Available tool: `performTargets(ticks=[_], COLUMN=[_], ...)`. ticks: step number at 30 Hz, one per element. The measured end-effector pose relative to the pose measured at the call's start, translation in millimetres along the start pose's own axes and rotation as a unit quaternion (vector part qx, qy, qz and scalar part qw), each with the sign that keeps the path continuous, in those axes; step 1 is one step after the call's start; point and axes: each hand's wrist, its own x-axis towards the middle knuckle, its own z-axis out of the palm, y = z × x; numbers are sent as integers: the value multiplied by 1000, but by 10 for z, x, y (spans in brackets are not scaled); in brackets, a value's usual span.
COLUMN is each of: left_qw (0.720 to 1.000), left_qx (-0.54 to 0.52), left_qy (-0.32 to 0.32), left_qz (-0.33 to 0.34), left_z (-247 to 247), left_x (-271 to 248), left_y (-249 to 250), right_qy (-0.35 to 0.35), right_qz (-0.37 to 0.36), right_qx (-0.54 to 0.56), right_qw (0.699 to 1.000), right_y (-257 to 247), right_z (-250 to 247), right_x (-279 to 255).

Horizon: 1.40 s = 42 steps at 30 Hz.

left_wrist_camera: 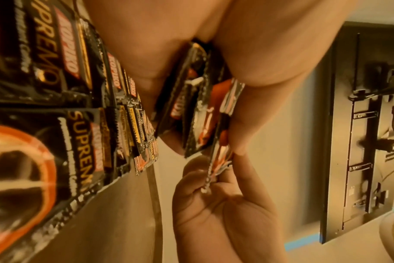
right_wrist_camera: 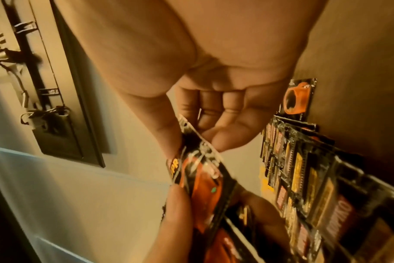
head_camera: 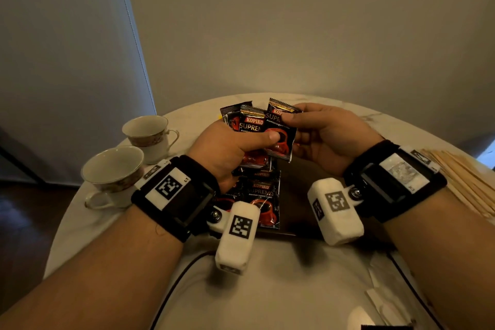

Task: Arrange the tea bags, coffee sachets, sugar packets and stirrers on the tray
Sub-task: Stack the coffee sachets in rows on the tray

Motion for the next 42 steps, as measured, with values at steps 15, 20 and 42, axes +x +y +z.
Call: performTargets(ticks=[15,20,42], left_qw=[994,995,992], left_qx=[98,77,-20], left_qy=[27,62,125], left_qz=[31,31,-22], left_z=[-1,-15,-146], left_x=[-2,9,132], left_y=[-13,-18,33], right_qy=[95,54,262], right_qz=[-40,-30,147], right_qx=[32,-37,-178], right_qw=[994,997,937], right_y=[42,47,235], right_z=[4,33,-598], right_x=[13,-13,614])
